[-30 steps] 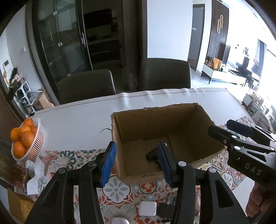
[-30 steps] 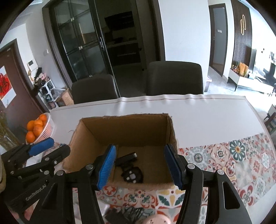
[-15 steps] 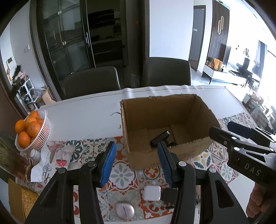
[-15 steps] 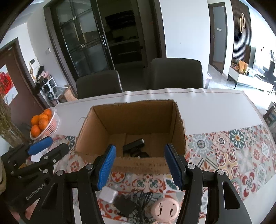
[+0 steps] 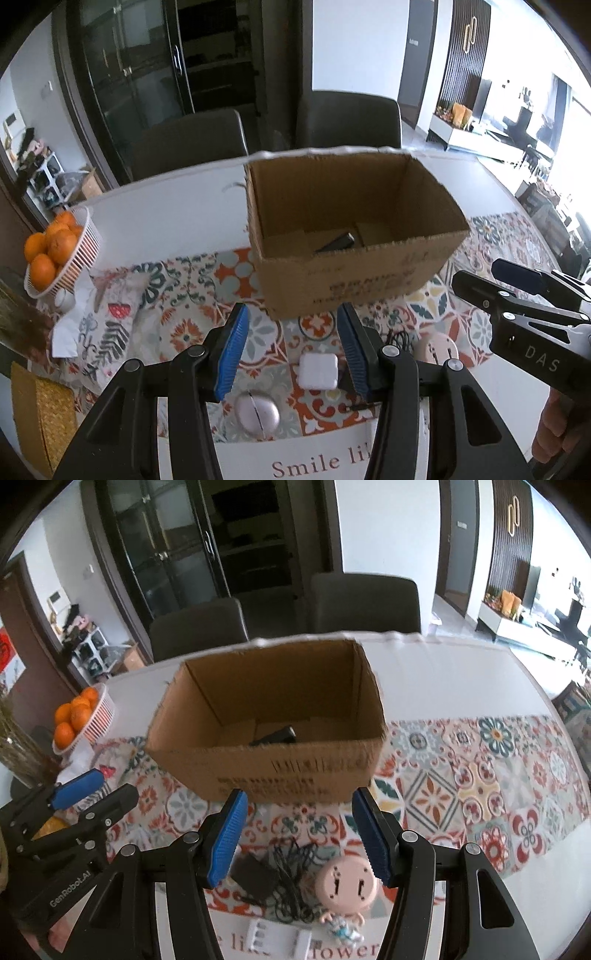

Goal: Organize rigid objects
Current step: 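Grasp the white charger with the left gripper while the right gripper grasps the pink figurine, then carry the white charger and pink figurine over the box with both grippers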

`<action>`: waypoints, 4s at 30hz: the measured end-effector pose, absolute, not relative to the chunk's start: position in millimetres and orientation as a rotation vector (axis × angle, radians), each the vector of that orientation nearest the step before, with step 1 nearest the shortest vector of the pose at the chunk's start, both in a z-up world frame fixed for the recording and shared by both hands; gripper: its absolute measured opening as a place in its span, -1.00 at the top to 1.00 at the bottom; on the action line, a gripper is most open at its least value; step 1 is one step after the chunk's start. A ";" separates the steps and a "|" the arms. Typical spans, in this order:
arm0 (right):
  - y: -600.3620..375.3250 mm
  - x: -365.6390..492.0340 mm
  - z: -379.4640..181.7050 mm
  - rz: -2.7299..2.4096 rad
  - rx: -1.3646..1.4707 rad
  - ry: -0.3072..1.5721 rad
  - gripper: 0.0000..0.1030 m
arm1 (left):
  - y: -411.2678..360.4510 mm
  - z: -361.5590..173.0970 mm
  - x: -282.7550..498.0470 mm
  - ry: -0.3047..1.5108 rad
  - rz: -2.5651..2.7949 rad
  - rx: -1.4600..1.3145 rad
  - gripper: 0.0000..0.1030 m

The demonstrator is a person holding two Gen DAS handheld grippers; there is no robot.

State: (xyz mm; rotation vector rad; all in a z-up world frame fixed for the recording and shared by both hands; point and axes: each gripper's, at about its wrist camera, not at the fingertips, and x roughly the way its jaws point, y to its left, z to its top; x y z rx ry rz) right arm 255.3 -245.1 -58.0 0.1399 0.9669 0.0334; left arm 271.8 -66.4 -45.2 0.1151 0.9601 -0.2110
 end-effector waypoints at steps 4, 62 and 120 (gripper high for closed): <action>-249.2 254.1 -68.6 0.024 0.159 1.016 -0.17 | -69.3 -55.3 273.4 1.001 -0.222 0.120 0.05; -287.3 270.4 -207.2 -0.132 0.264 1.474 -0.48 | -102.2 -191.7 328.0 1.425 -0.244 0.159 0.00; -250.9 241.5 -79.1 -0.049 0.183 1.080 -0.46 | -71.6 -64.3 274.5 1.086 -0.259 0.060 0.13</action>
